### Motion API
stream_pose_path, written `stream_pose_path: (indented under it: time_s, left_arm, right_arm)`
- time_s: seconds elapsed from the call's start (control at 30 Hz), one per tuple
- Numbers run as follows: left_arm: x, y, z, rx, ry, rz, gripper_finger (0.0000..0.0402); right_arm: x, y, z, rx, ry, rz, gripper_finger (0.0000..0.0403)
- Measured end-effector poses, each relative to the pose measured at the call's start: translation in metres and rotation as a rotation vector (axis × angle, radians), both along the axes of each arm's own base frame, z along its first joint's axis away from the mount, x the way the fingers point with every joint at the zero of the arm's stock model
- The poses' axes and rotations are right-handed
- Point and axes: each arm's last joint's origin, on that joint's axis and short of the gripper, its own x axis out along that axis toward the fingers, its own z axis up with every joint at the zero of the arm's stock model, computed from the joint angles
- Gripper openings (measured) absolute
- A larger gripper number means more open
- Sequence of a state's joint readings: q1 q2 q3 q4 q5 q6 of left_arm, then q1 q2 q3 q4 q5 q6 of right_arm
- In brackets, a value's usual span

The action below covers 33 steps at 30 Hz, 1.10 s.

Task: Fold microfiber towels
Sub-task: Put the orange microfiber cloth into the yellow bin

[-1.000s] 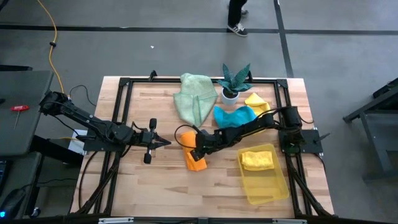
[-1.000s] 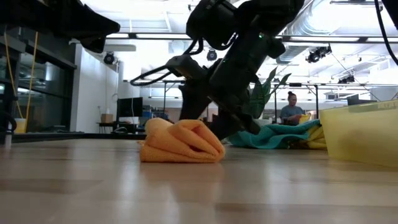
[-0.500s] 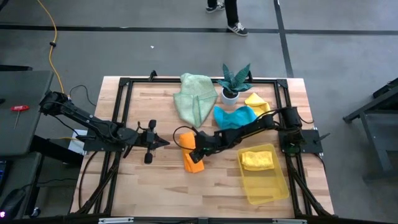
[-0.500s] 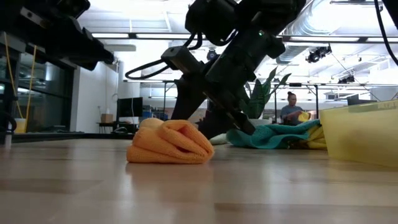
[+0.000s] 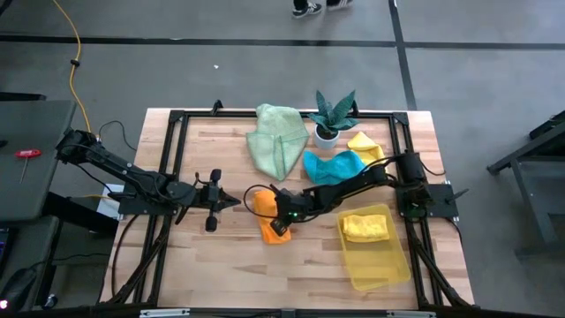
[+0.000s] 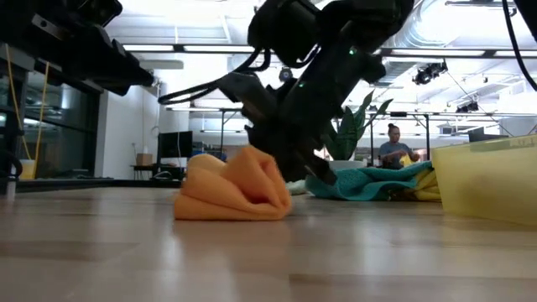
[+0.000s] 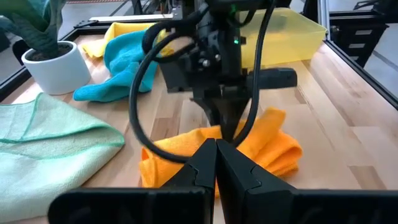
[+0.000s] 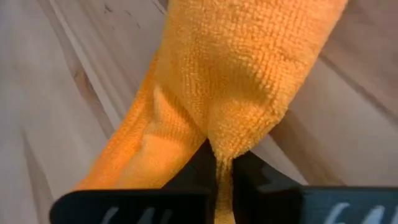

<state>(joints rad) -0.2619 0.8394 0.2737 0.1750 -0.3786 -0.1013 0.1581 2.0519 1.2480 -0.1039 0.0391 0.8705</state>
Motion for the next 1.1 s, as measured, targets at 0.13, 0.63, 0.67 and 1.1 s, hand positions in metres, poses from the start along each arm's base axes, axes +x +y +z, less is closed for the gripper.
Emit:
stream_pose_path:
  time_s: [0.13,0.63,0.67,1.1]
  left_arm:
    - [0.0,0.0,0.0,0.0,0.0,-0.001,0.0]
    - [0.0,0.0,0.0,0.005,-0.003,0.014,0.0]
    - [0.0,0.0,0.0,0.007,-0.003,0.017,0.0]
    - [0.0,0.001,0.0,0.009,-0.003,0.024,0.0]
  right_arm:
    - [-0.007,-0.001,0.021,-0.069,-0.003,0.041,0.0004]
    - [-0.064,0.015,0.116,-0.344,-0.052,0.553,0.0001]
    - [-0.068,0.018,0.122,-0.352,-0.066,0.587,0.0001]
    - [-0.163,0.076,0.194,-0.061,-0.151,0.825,0.0]
